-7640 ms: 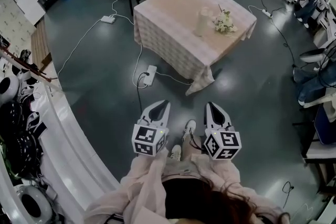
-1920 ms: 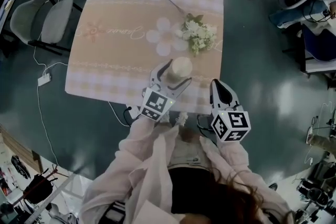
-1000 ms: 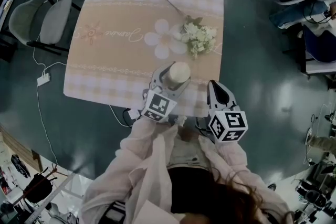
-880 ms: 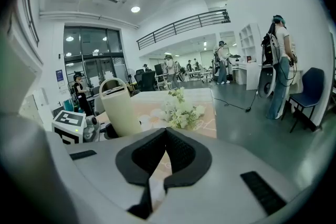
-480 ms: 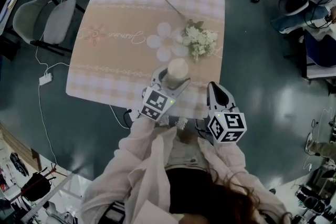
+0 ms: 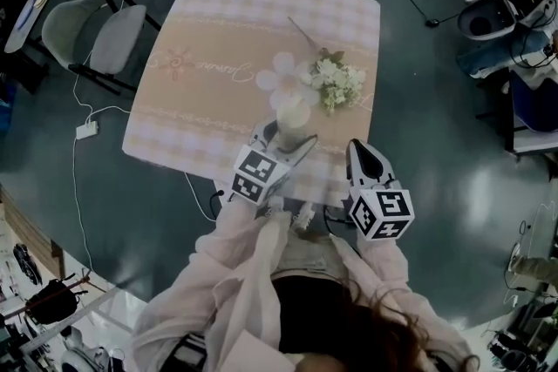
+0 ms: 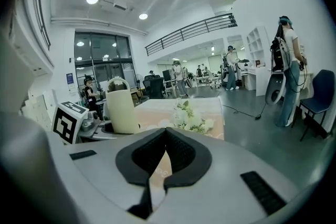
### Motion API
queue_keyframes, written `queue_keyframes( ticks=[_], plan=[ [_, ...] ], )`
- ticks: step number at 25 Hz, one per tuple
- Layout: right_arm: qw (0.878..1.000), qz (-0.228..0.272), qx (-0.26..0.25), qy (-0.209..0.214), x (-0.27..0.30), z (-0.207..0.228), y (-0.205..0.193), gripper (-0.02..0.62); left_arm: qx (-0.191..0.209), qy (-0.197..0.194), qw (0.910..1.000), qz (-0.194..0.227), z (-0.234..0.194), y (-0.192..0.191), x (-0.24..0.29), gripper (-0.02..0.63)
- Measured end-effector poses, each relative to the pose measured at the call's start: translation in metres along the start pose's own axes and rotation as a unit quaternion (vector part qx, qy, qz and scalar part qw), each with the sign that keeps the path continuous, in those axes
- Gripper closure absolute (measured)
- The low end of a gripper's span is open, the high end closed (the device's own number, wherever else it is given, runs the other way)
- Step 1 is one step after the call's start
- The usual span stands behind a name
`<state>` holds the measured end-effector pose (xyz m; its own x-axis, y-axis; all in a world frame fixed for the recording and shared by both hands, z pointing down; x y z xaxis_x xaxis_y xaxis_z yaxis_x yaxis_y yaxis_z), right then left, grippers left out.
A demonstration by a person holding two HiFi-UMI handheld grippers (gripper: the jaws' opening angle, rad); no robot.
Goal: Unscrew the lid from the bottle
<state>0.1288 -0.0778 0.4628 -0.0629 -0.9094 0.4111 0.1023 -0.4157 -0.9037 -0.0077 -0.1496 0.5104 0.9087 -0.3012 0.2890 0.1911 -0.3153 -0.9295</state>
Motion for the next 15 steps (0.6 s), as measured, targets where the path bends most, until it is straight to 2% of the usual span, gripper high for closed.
queue_keyframes(
  ticks=[5, 11, 15],
  plan=[
    [1.000, 0.014, -0.011, 0.026, -0.002, -0.003, 0.020, 0.581, -0.012, 0.012, 0.9998, 0.006, 0.002, 0.018, -0.011, 0.292],
    [0.997, 0.030, -0.017, 0.062, -0.009, -0.011, 0.042, 0.581, -0.015, 0.000, 0.9999, -0.008, 0.015, 0.038, -0.022, 0.293],
    [0.994, 0.045, 0.001, 0.098, -0.012, -0.021, 0.057, 0.581, -0.018, 0.002, 0.9996, -0.020, 0.021, 0.046, -0.031, 0.293]
  ],
)
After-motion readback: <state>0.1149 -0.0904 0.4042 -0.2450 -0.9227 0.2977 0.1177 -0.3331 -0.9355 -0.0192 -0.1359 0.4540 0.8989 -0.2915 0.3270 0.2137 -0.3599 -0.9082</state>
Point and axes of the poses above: the fingertips, and each gripper's own axes: x forward along the fingers, z to its right, y out of its top, the point moved 5 cm from there along -x, backward along the fingers, and after that the axes turned 10 degrees about -y, right-handed, at the moved point
